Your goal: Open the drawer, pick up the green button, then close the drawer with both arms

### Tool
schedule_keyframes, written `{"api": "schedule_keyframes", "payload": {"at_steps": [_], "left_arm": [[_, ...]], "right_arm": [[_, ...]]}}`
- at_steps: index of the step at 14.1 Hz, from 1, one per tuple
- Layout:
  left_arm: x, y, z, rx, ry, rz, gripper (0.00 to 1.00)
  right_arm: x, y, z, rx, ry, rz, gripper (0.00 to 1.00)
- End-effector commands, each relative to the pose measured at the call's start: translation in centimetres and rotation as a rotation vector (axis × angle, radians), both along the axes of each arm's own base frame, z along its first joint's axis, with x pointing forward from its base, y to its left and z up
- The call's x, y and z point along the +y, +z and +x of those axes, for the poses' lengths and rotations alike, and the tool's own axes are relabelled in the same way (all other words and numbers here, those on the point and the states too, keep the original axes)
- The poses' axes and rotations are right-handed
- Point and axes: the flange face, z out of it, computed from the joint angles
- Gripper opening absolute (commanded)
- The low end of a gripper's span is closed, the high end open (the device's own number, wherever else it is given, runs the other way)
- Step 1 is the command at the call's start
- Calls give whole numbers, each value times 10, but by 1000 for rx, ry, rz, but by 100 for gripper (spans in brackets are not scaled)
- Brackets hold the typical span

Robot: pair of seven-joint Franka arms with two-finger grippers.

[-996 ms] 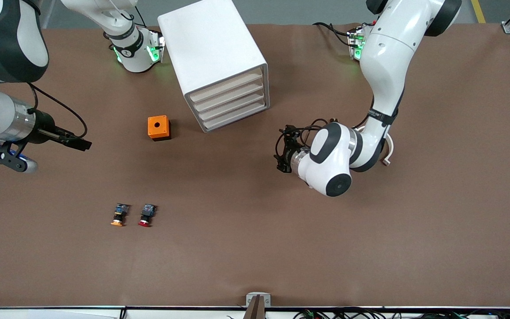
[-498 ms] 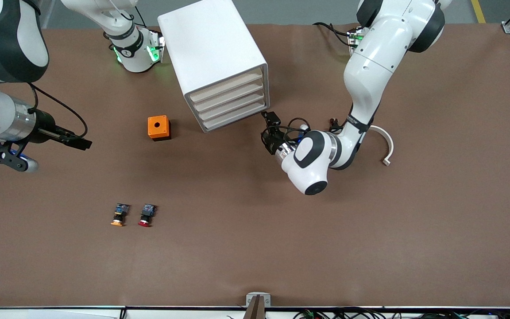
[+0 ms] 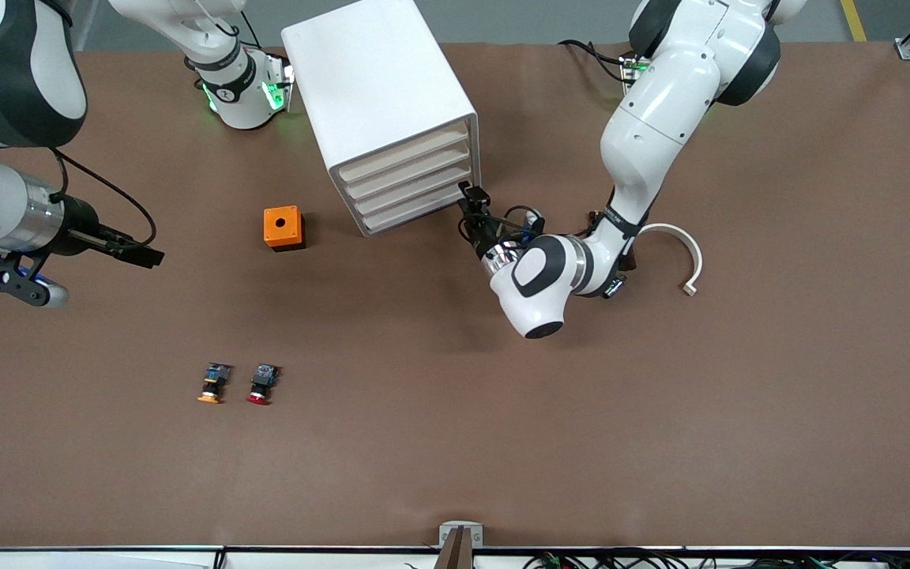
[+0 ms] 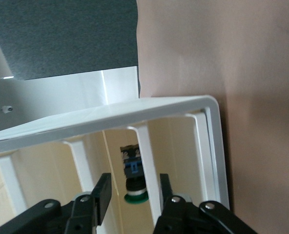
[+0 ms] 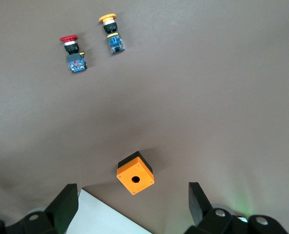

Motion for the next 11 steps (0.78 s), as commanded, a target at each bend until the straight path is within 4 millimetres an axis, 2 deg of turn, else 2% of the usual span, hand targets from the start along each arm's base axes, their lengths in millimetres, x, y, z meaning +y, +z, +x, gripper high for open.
{"api": "schedule_keyframes", "payload": {"at_steps": [1,4,6,8,11], "left_arm": [[-5,-13,-9,62,7,24,47],[-17,-19,-29,90,-16,25,45],[-21,-24,-34,102,-18,25,45],[-31,-33,-50,119,-41,36,44],[-36,-34,-58,122,-58,39,36]], "right_arm": [[4,6,-2,-4,-31,5,100],[11,6,-2,-5,-38,1,100],[10,6,-2,-5,-41,0,100],[11,6,-3,-3,-50,-2,100],[39,7,-5,-6,-84,-18,100]]}}
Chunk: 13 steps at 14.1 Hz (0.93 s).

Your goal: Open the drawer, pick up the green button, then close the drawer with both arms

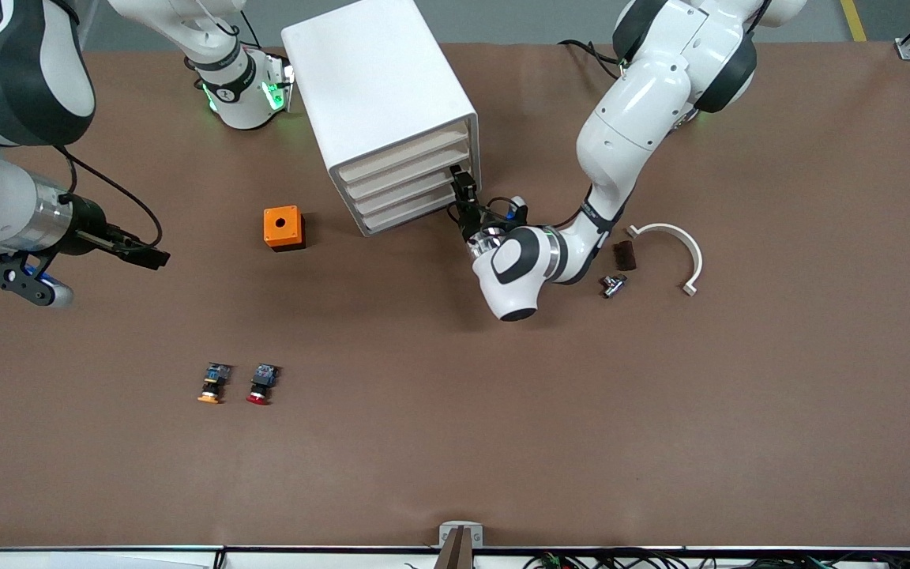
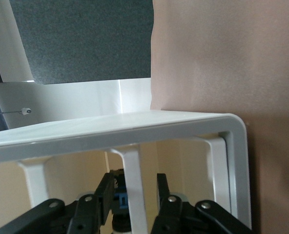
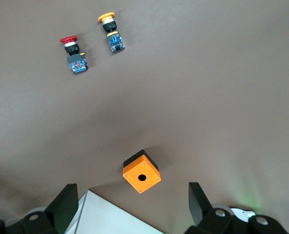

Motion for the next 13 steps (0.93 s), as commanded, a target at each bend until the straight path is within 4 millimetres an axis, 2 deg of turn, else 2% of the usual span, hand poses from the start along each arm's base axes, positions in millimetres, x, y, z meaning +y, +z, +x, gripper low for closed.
{"api": "schedule_keyframes", "payload": {"at_steps": [1,6,10,13], "left_arm": [[-3,-1,-3,29,7,3,31],[-6,1,-6,29,-2,3,15],[-5,2,-3,30,4,-3,12],[-2,3,1,35,11,-8,11]], "right_arm": [[34,7,-5,-11,-42,-10,100],[90,11,-10,-52,-87,-25,100],[146,10,-21,-83,-153,-41,100],[180,8,-31,-97,-192,-56,100]]}}
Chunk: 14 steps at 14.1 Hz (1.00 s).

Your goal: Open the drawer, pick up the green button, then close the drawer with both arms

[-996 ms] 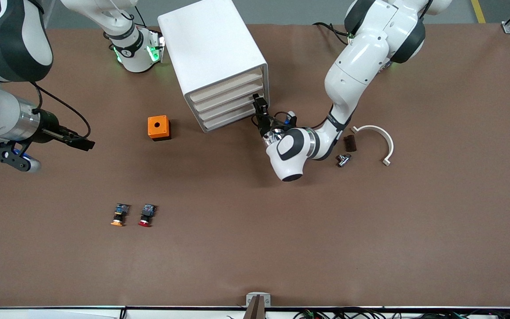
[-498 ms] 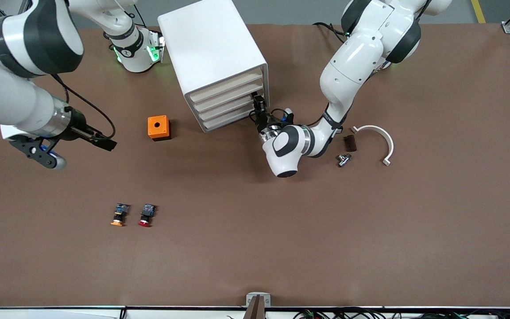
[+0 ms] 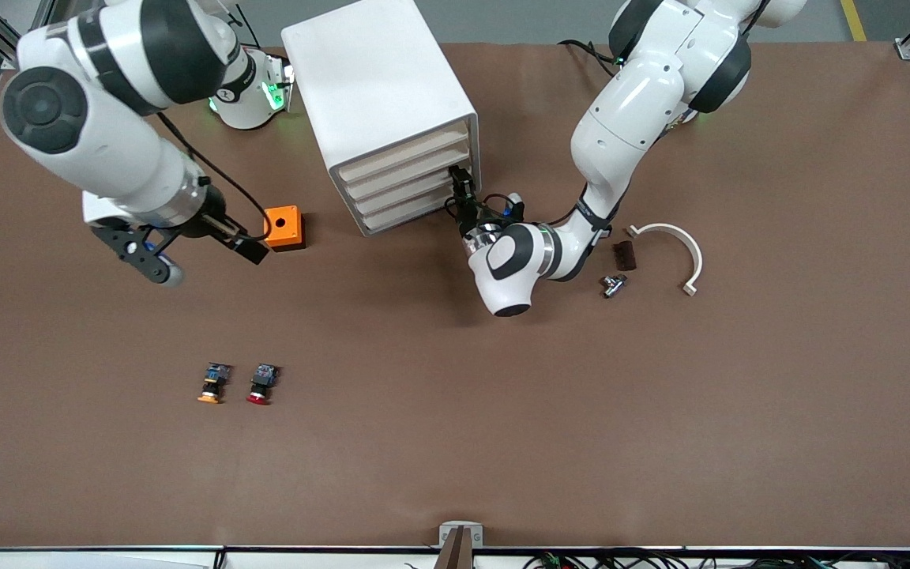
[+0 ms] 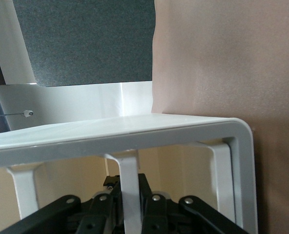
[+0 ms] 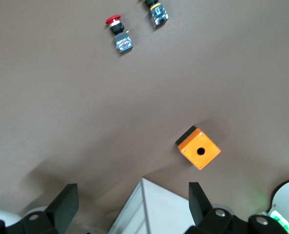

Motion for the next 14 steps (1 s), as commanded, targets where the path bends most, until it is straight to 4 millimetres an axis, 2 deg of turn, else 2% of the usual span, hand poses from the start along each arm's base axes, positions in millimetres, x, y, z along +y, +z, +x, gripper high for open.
{"api": "schedule_keyframes", "payload": {"at_steps": [1,7,10,14], "left_arm": [[1,6,8,31,32,-19,11],[32,10,49,56,160,-50,13],[52,12,71,57,218,-64,15],[84,11,100,48,289,-66,16]], "right_arm": [[27,-6,-6,-10,-50,-14,100],[106,-40,-29,-24,-139,-61,100],[135,-55,-36,-42,-179,-63,100],[175,-85,-52,-60,-214,-109,100]]}}
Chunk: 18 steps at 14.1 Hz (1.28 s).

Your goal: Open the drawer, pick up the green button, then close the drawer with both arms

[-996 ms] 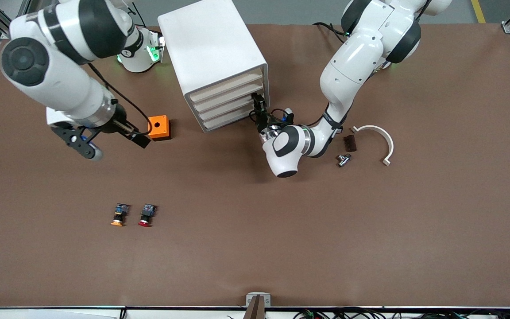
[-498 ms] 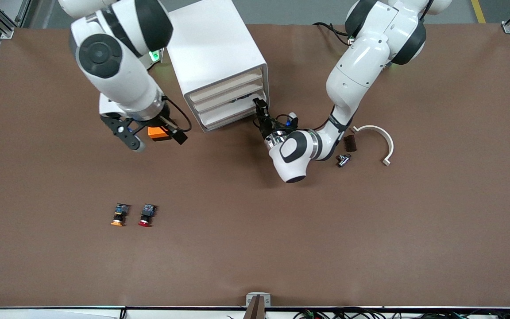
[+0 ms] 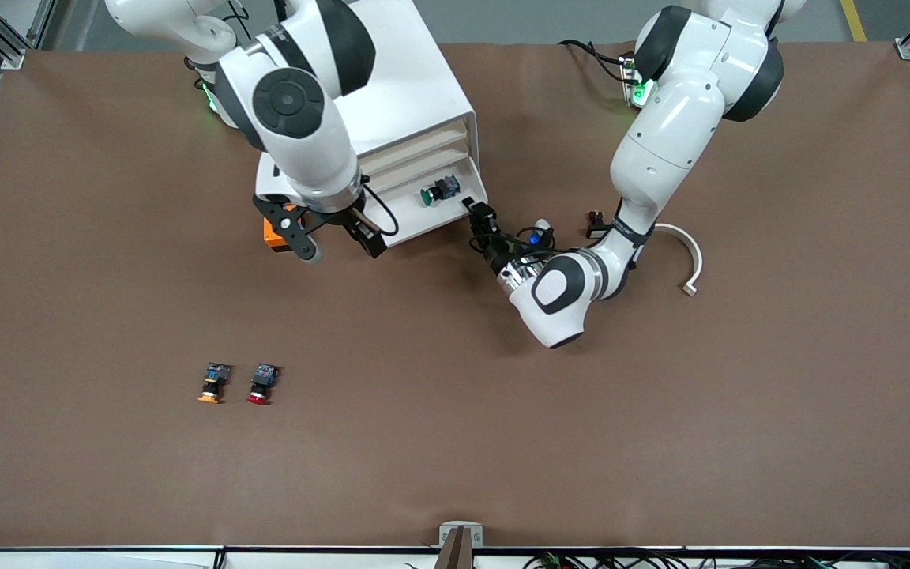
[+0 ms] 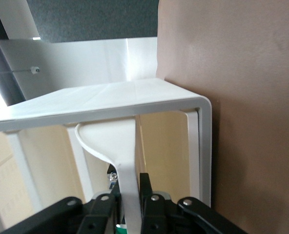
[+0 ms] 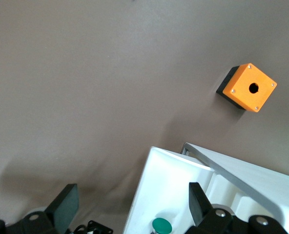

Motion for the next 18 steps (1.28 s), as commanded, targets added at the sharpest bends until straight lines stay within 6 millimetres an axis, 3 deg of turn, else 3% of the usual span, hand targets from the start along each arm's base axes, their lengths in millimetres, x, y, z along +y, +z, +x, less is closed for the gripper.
{"api": "schedule_keyframes", "payload": {"at_steps": [1,4,6,7,9,11,13,18], "left_arm": [[20,8,24,13,69,-35,16],[40,7,40,8,111,-34,17],[48,7,46,5,127,-33,22],[48,7,46,6,127,-32,33],[52,5,49,-2,138,-22,70],[58,8,58,-28,158,-30,92],[64,10,67,-85,171,-83,99],[86,34,108,-358,189,-284,99]], "right_arm": [[22,-18,-7,-24,-40,-26,100],[37,-37,-17,-42,-59,-14,100],[57,-52,-29,-37,-58,-21,100],[67,-59,-35,-44,-67,-15,100],[93,-83,-48,-55,-86,-12,100],[113,-107,-63,-55,-87,-17,100],[127,-124,-74,-47,-90,-24,100],[154,-169,-93,-45,-108,-22,100]]}}
